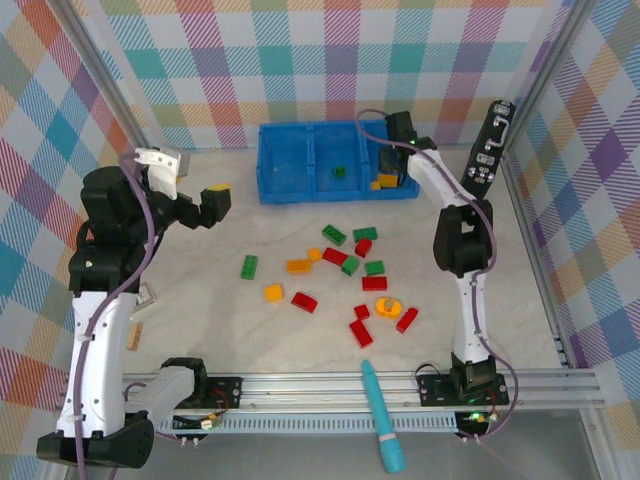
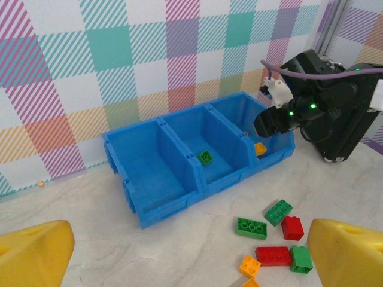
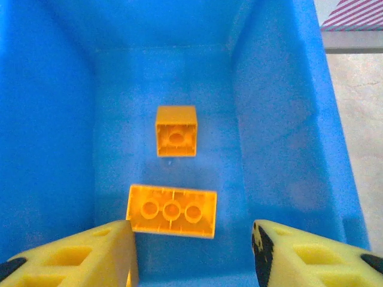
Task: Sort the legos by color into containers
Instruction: Place the lego in the container, then pick up the lego from the bottom-right of the table.
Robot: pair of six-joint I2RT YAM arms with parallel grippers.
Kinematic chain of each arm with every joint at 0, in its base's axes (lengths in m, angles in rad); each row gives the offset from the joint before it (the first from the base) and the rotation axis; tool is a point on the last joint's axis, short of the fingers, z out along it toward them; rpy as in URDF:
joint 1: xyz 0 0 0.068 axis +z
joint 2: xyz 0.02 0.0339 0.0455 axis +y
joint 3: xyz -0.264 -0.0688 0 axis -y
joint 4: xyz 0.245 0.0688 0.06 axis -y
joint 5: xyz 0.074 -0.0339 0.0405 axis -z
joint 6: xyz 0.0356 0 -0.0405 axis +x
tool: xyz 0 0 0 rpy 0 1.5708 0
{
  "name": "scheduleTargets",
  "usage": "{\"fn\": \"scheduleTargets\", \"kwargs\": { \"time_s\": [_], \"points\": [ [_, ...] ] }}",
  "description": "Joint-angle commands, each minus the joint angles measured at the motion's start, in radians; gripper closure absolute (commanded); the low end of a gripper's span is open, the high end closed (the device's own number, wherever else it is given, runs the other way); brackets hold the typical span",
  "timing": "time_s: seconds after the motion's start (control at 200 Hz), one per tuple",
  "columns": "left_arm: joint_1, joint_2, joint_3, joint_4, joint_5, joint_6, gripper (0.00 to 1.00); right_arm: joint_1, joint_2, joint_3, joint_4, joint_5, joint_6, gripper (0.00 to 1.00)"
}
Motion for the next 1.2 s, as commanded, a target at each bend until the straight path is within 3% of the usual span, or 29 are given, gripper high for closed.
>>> {"fn": "scheduleTargets", "kwargs": {
  "time_s": [0.0, 0.23, 0.3, 0.6, 0.885, 1.195],
  "points": [
    [0.013, -0.029, 0.011, 0.014, 0.014, 0.007, 0.00, 0.014, -0.206, -0.130, -0.004, -0.050, -0.003, 0.44],
    [0.013, -0.056, 0.000, 0.025, 0.019, 0.005, 0.00, 0.022, -0.621, -0.652, -0.113, -0.099, 0.257, 0.40],
    [0.013, -0.061, 0.002, 0.023, 0.019, 0.007, 0.00, 0.023, -0.740, -0.797, -0.171, -0.113, 0.375, 0.45],
    [0.013, -0.081, -0.005, 0.034, 0.026, 0.002, 0.00, 0.043, -1.111, -1.242, -0.257, -0.292, 0.800, 0.43],
    [0.013, -0.088, -0.010, 0.036, 0.027, 0.002, 0.00, 0.150, -1.180, -1.430, -0.253, -0.363, 1.060, 0.41],
    [0.013, -0.099, -0.017, 0.039, 0.023, 0.004, 0.00, 0.164, -1.146, -1.478, -0.166, -0.356, 1.091, 0.41]
  ]
}}
